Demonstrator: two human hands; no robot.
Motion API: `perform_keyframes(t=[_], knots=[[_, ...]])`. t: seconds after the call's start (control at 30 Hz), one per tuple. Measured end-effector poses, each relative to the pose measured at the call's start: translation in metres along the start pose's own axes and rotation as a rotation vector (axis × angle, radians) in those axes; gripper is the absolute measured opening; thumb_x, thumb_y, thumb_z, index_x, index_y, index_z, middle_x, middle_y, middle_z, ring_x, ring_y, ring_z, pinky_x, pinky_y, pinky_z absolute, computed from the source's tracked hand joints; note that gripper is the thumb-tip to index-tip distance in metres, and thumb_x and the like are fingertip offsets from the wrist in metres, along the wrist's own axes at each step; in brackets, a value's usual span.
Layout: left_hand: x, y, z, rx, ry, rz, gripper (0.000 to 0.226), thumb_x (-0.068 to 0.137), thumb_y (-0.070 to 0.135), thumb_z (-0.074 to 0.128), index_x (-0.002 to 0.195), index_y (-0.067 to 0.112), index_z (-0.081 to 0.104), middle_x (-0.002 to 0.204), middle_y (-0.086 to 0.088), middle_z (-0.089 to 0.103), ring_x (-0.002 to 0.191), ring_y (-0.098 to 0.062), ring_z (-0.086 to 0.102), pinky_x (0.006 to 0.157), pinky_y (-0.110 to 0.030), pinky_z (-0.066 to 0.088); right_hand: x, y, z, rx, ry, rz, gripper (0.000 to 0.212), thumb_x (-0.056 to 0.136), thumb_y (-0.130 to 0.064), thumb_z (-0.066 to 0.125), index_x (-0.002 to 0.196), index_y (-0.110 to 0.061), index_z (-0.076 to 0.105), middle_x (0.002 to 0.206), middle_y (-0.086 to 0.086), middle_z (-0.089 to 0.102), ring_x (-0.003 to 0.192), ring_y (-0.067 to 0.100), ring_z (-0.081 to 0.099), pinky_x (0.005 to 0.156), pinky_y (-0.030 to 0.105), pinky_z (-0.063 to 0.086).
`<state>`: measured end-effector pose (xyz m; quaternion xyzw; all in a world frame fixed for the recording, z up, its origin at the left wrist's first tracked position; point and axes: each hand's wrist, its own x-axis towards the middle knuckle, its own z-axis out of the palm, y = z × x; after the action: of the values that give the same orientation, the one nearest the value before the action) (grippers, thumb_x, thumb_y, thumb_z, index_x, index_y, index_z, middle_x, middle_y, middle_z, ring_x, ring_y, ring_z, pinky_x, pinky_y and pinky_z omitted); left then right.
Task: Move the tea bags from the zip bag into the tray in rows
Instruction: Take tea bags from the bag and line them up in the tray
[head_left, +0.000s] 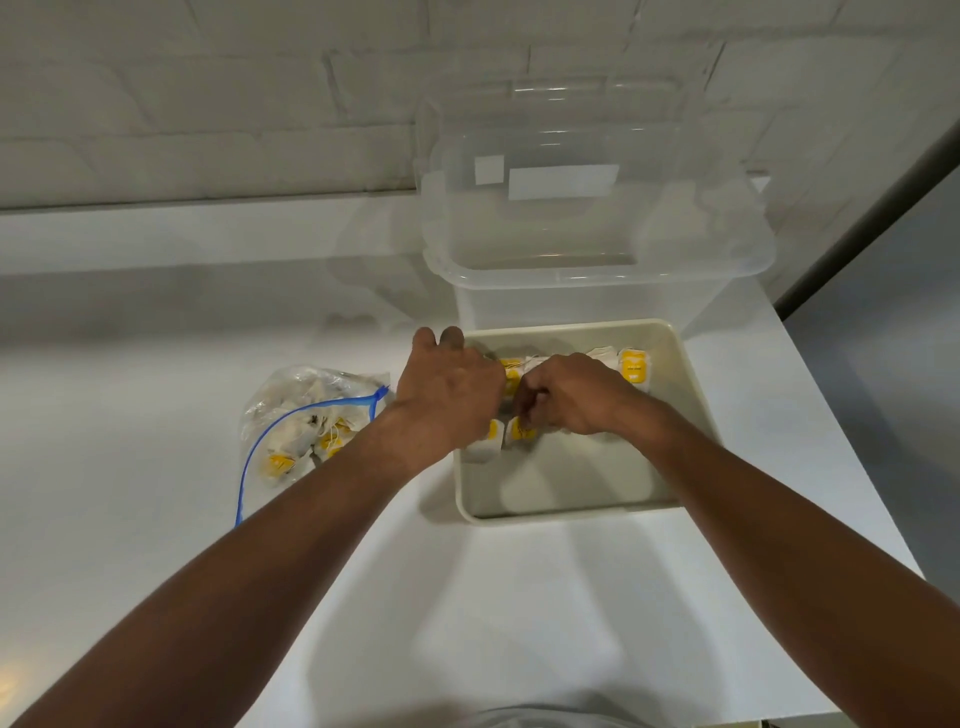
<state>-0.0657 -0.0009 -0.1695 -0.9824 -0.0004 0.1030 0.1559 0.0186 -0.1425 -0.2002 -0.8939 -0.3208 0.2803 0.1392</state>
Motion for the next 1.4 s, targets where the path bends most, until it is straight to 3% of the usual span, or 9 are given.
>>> perform_keyframes(t=[0.23,0.4,0.53,0.67,0.73,0.9,1.1,1.4], knots=[[0.012,0.006,-0.003,0.095,0.022,-0.049,0.014,0.095,0.025,0.054,0.1,0.024,0.066,0.103,0.002,0.068,0.108,-0.024,0.047,0.089,-0.039,0.033,0.018,-0.002,0.008,-0.109,0.149,0.034,0.016,0.082,-0.028,0.07,0.097,-0.031,0.07,0.096,-0.001,0.068,0.091,0.026,0.063,0.065,0.031,0.043],[0.018,0.007,-0.001,0.104,0.019,-0.089,0.003,0.092,0.025,0.059,0.09,0.025,0.061,0.093,0.003,0.067,0.101,-0.022,0.049,0.088,-0.037,0.033,0.019,-0.004,0.014,-0.186,0.251,0.042,0.022,0.087,-0.024,0.064,0.108,-0.028,0.07,0.103,0.004,0.068,0.096,0.031,0.063,0.066,0.031,0.037],[0.021,0.004,-0.002,0.108,0.041,-0.104,0.017,0.093,0.022,0.058,0.079,0.023,0.048,0.08,0.003,0.058,0.1,-0.022,0.05,0.088,-0.038,0.034,0.019,-0.005,0.015,-0.206,0.304,0.033,0.023,0.088,-0.026,0.061,0.109,-0.029,0.069,0.105,0.005,0.068,0.098,0.032,0.063,0.066,0.031,0.036],[0.023,0.001,-0.002,0.063,0.005,-0.093,0.003,0.092,0.023,0.056,0.091,0.024,0.059,0.087,0.004,0.06,0.103,-0.023,0.05,0.086,-0.038,0.03,0.02,-0.006,0.016,-0.204,0.322,0.054,0.019,0.088,-0.026,0.06,0.105,-0.028,0.069,0.104,0.005,0.068,0.096,0.033,0.063,0.066,0.031,0.035],[0.023,0.001,-0.003,0.04,-0.068,-0.051,0.01,0.092,0.028,0.056,0.101,0.027,0.061,0.092,0.003,0.057,0.105,-0.023,0.048,0.081,-0.038,0.025,0.019,-0.006,0.016,-0.198,0.345,0.041,0.021,0.087,-0.024,0.06,0.105,-0.029,0.069,0.104,0.004,0.069,0.096,0.033,0.062,0.065,0.031,0.034],[0.024,0.006,-0.009,0.064,-0.119,0.0,0.01,0.093,0.031,0.057,0.101,0.027,0.061,0.104,0.006,0.062,0.108,-0.022,0.048,0.087,-0.036,0.027,0.017,-0.012,0.012,-0.241,0.298,0.056,0.027,0.088,-0.018,0.062,0.113,-0.026,0.067,0.108,0.006,0.067,0.1,0.033,0.062,0.069,0.032,0.036],[0.03,0.009,0.0,0.16,-0.013,-0.052,0.012,0.095,0.037,0.058,0.09,0.027,0.063,0.079,0.006,0.054,0.093,-0.02,0.053,0.09,-0.037,0.033,0.017,-0.015,0.012,-0.279,0.327,0.05,0.024,0.088,-0.021,0.06,0.11,-0.024,0.068,0.109,0.005,0.068,0.099,0.032,0.064,0.07,0.032,0.035],[0.033,0.008,0.008,0.156,0.067,-0.036,0.015,0.097,0.033,0.057,0.084,0.026,0.059,0.073,0.006,0.051,0.075,-0.018,0.047,0.084,-0.035,0.034,0.017,-0.015,0.012,-0.342,0.351,0.048,0.016,0.09,-0.023,0.062,0.104,-0.024,0.07,0.104,0.004,0.069,0.094,0.03,0.065,0.068,0.032,0.035]])
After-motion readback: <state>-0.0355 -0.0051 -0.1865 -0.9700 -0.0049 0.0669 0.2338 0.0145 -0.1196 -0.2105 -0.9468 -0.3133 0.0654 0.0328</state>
